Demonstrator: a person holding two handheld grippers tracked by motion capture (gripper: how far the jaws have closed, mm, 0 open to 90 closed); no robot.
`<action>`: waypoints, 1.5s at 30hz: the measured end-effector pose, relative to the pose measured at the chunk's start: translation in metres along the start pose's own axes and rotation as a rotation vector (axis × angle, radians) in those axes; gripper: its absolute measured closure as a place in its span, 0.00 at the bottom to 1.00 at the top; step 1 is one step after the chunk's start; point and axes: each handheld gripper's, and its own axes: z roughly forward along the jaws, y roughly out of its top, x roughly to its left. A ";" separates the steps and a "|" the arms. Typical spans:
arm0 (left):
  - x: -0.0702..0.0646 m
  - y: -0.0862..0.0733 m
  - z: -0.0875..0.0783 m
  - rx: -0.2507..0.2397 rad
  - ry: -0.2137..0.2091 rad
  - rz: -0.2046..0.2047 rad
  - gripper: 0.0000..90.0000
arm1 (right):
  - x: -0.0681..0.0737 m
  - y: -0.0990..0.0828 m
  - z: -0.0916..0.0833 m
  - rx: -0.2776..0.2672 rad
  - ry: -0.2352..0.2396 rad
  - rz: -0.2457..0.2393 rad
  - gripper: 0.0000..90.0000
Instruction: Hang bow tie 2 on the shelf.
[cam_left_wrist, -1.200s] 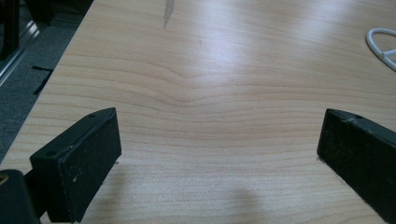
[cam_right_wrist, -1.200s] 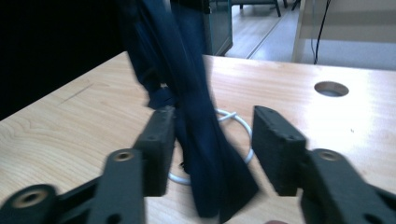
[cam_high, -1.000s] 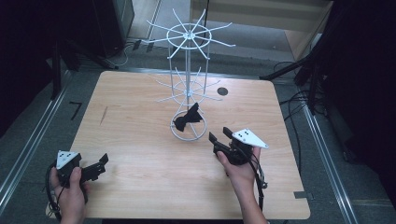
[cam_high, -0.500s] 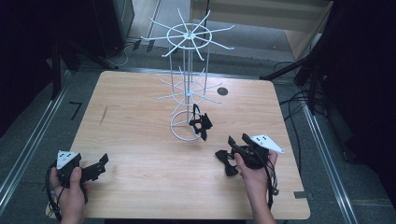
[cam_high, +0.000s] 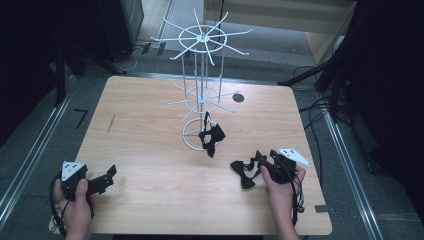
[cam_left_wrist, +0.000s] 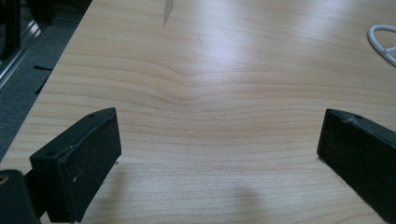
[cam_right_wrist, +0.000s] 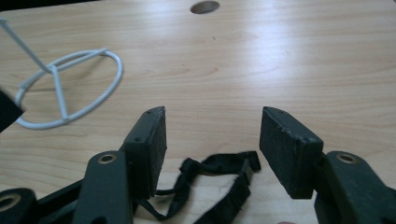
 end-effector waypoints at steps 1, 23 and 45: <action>0.001 0.000 0.000 0.000 -0.002 -0.007 0.00 | -0.004 -0.004 0.002 0.018 -0.011 0.014 0.48; 0.001 0.000 0.000 0.002 -0.004 -0.005 0.00 | -0.014 -0.025 0.010 0.139 -0.038 -0.003 0.98; 0.000 0.000 0.000 0.001 -0.002 -0.003 0.00 | 0.000 -0.010 -0.005 0.007 -0.025 -0.090 1.00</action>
